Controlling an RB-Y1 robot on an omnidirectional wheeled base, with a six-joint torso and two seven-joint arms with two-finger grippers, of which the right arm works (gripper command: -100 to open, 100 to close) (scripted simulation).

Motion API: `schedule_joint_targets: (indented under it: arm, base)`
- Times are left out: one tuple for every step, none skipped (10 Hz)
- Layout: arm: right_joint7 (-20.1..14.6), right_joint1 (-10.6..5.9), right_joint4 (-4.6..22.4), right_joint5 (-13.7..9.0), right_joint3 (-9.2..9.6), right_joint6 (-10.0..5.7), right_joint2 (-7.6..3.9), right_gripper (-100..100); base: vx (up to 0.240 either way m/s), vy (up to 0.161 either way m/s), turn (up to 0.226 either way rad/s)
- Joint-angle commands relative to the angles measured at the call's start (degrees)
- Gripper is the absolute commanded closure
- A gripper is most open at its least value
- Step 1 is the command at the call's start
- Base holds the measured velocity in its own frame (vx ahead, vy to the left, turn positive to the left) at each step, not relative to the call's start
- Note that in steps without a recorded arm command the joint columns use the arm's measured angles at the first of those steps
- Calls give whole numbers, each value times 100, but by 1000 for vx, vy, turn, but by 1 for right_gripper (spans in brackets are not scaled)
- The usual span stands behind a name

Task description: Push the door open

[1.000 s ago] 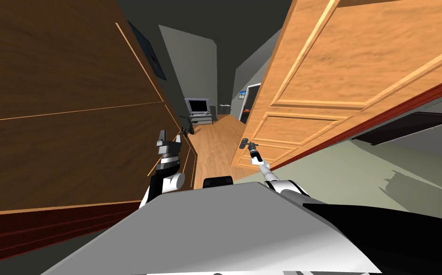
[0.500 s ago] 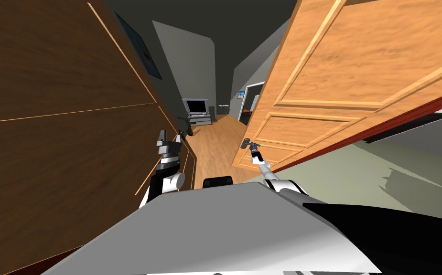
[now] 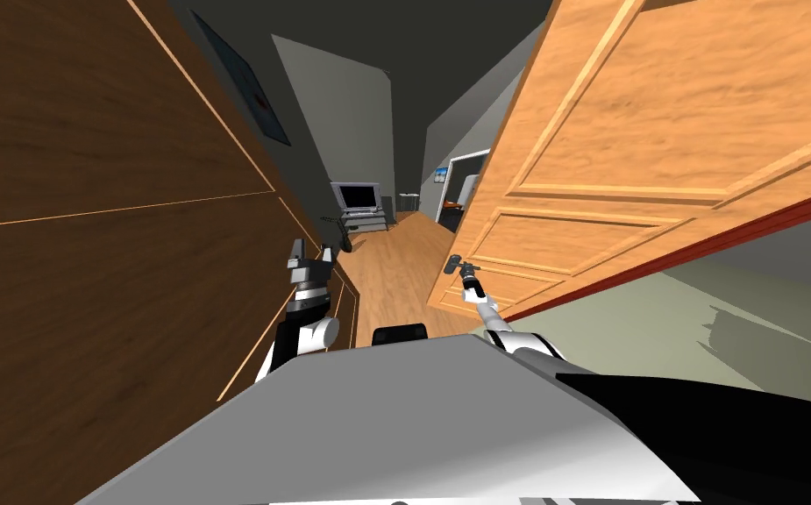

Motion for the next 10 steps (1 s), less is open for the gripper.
schedule_joint_targets:
  arm:
    - [16, -44, 71, -16, -76, -57, -40, 100]
    - [40, -43, 102, -29, -139, -65, -49, 100]
    - [57, -42, 125, -39, -185, -71, -56, 100]
    - [75, -41, 150, -50, -235, -77, -64, 100]
    - [95, -40, 177, -62, -289, -84, -72, 100]
    - [116, -39, 204, -73, -344, -91, -80, 100]
    - [137, -38, 234, -86, -403, -98, -89, 100]
    - [159, -37, 263, -99, -462, -105, -98, 100]
    - [183, -36, 295, -113, -525, -113, -108, 100]
    - [206, -35, 326, -126, -588, -121, -117, 100]
  base:
    - [197, 23, -57]
    - [196, 19, -51]
    - [191, 16, -53]
    - [201, -3, -57]
    - [205, -20, -38]
    - [191, 17, -34]
    - [188, 21, -59]
    - [184, 22, -64]
    - [191, -1, -50]
    - [214, 6, -69]
